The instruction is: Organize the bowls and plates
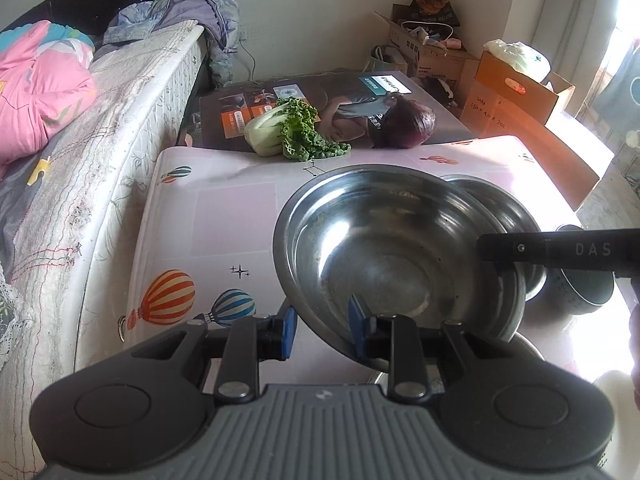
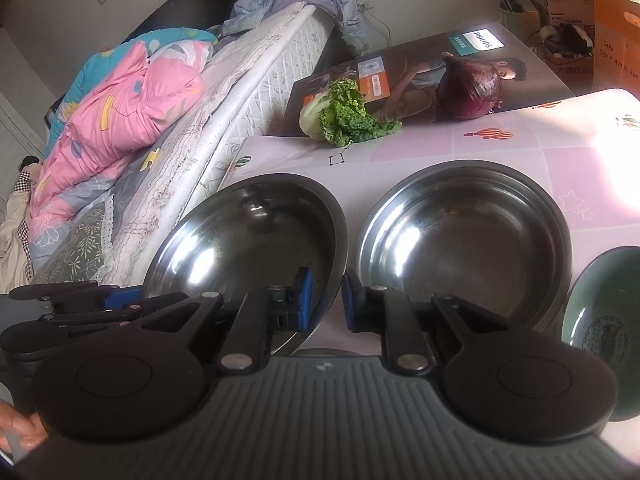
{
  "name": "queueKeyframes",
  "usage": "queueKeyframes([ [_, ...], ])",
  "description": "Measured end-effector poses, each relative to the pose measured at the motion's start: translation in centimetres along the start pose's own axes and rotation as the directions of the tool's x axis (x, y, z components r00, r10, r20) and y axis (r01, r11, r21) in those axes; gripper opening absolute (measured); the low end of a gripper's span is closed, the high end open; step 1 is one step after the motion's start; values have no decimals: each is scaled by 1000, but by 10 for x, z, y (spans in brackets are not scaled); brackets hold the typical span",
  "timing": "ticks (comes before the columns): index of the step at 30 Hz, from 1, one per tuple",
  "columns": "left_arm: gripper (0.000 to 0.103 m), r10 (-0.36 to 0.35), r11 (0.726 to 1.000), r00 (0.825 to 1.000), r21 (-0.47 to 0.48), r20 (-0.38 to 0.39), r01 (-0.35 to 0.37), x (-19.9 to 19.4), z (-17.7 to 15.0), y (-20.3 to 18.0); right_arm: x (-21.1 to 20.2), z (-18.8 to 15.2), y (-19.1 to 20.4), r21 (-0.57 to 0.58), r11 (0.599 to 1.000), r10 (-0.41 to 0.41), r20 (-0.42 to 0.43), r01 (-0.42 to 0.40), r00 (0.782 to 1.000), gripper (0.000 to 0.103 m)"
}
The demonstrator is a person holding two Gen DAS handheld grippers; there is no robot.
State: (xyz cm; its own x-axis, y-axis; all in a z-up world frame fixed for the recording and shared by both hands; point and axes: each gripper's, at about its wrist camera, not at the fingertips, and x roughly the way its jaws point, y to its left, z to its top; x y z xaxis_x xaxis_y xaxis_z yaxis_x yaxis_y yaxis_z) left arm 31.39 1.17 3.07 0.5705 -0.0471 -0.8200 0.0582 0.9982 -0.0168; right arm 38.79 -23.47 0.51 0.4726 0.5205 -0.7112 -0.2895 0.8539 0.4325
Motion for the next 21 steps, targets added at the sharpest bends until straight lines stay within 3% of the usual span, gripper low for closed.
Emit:
queueKeyframes([
  [9,29,-63,996,998,62,-20,64,29,21,-55,-30,5,-57,70,995,-75,43,72,996,16],
  [21,31,-106,989,989,93,-103,116,85,36,-96,-22,5,-123,144,978,-158,31,152,987,18],
])
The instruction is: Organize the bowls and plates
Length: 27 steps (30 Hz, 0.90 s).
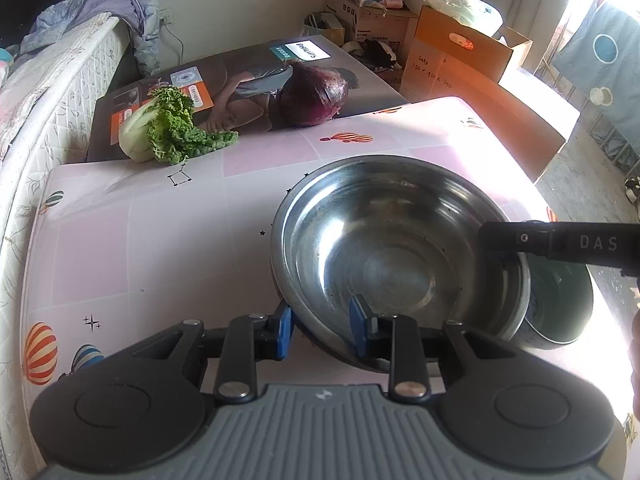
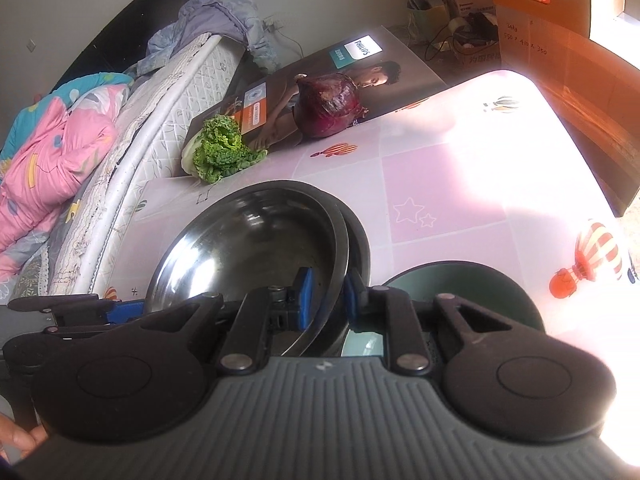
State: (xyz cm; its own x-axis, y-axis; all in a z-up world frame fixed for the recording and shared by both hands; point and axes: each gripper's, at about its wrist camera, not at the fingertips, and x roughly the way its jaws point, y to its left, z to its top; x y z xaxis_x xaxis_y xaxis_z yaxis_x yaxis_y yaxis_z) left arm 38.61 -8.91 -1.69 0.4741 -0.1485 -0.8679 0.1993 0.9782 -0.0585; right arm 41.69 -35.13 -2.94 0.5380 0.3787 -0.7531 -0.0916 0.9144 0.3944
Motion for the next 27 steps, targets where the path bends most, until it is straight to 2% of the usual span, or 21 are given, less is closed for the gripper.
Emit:
queueKeyframes([
  [2,36,8,1000,1000,7,6,-8,2,0,-2,2,0,-4,7,1000,9,1,-9,1000,17],
  [8,42,22,1000,1000,6,8,-22,-1,1,-2,7,2,-1,4,1000,10,2,-10,1000,21],
  [11,52,28,1000,999,11,40,-28,-10,-2,-3,4,2,-1,20,1000,23,8,-23,1000,28],
  [15,55,37,999,996,32,87,-39,-28,-5,-10,-8,2,-3,40,999,33,37,-34,999,42],
  [22,57,-54,996,990,74,128,44,-55,-15,-38,-54,-3,-24,65,996,60,115,-68,991,42],
  [27,59,-160,982,985,111,69,152,-47,-22,-74,-87,-19,-63,101,994,18,149,-33,989,42],
])
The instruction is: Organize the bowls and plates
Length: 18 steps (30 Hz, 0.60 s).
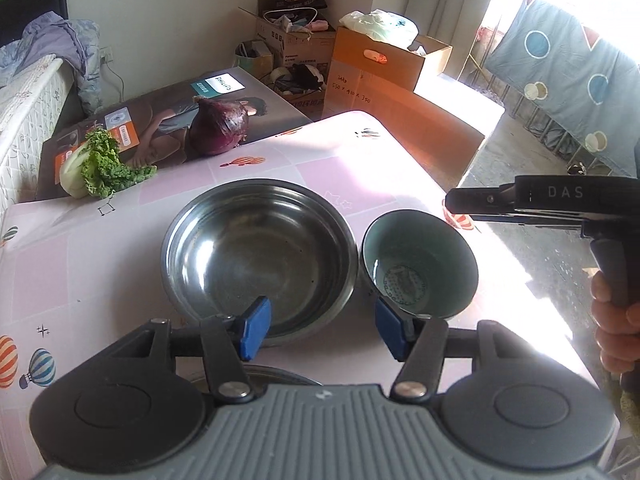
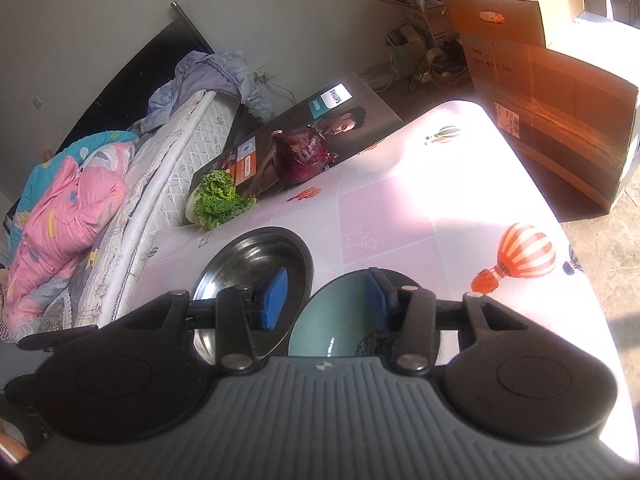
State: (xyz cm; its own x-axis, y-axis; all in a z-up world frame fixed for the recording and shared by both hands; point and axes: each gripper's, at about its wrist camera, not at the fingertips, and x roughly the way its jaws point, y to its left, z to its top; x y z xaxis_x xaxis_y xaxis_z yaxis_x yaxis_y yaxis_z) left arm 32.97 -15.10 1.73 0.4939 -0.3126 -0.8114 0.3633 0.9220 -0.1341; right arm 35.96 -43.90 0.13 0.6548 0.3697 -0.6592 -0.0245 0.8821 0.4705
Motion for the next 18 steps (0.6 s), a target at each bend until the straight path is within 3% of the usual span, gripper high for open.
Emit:
queueKeyframes([
  [6,53,-22,1000,999,-5,-37,22,30,-1,-33,-6,-14,-44,54,998,-28,-31,30,999,40],
  [7,49,-22,1000,999,-12,-42,21,34,0,-35,-3,-16,-49,59,998,-25,-37,28,999,40],
  [12,39,2,998,998,-69,-62,-6,52,5,-38,17,-17,-54,55,998,-4,-64,7,998,36],
  [18,29,37,994,996,-95,-83,-44,64,7,-43,46,-19,-58,54,999,0,-105,6,994,19],
])
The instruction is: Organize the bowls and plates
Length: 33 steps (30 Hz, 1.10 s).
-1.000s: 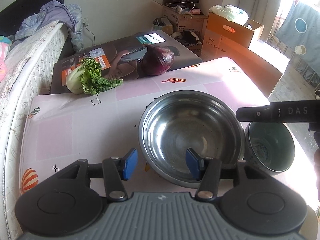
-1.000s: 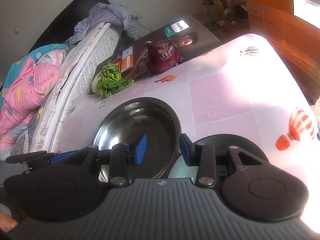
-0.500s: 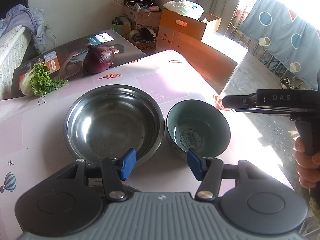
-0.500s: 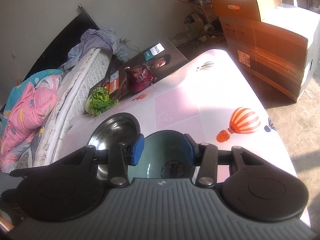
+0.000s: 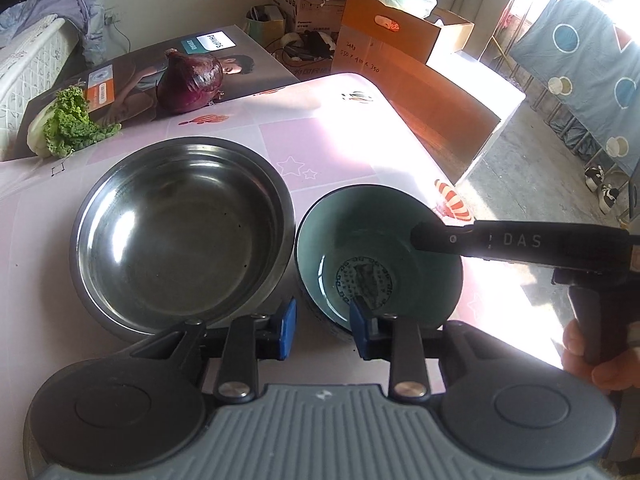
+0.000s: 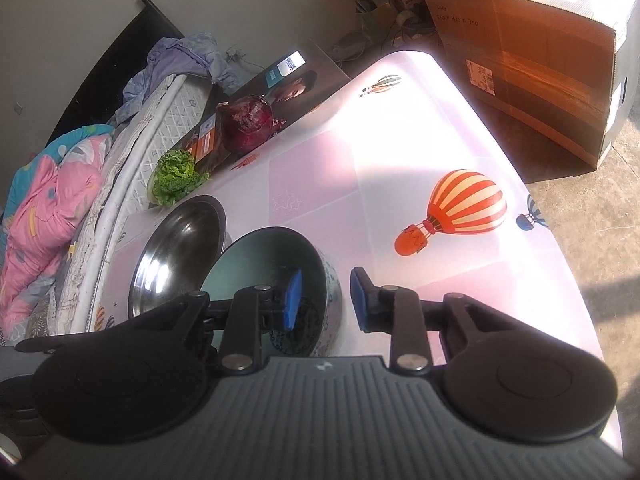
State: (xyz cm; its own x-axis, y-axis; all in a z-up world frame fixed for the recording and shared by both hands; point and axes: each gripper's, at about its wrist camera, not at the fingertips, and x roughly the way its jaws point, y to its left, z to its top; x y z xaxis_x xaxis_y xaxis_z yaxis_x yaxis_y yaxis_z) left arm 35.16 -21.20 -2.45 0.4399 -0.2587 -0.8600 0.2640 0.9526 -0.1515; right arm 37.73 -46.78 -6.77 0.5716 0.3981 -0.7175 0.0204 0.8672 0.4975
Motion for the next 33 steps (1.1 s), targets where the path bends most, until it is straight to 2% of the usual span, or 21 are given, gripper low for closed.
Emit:
queueKeyframes([
  [3,25,10,1000,1000,-3,-1,-10,1,0,-4,8,-3,-1,-7,1000,2,-14,-2,1000,13],
  [9,25,18,999,1000,27,-19,-17,-6,-9,-13,1,-13,-2,-18,1000,8,-25,-8,1000,13],
  [18,25,-19,998,998,58,-65,23,-23,-37,-18,-27,-45,-3,-19,999,25,-60,-26,998,14],
  [33,29,-11,1000,994,24,-113,13,-1,-32,-18,-22,-51,-11,55,998,42,-92,-37,995,19],
])
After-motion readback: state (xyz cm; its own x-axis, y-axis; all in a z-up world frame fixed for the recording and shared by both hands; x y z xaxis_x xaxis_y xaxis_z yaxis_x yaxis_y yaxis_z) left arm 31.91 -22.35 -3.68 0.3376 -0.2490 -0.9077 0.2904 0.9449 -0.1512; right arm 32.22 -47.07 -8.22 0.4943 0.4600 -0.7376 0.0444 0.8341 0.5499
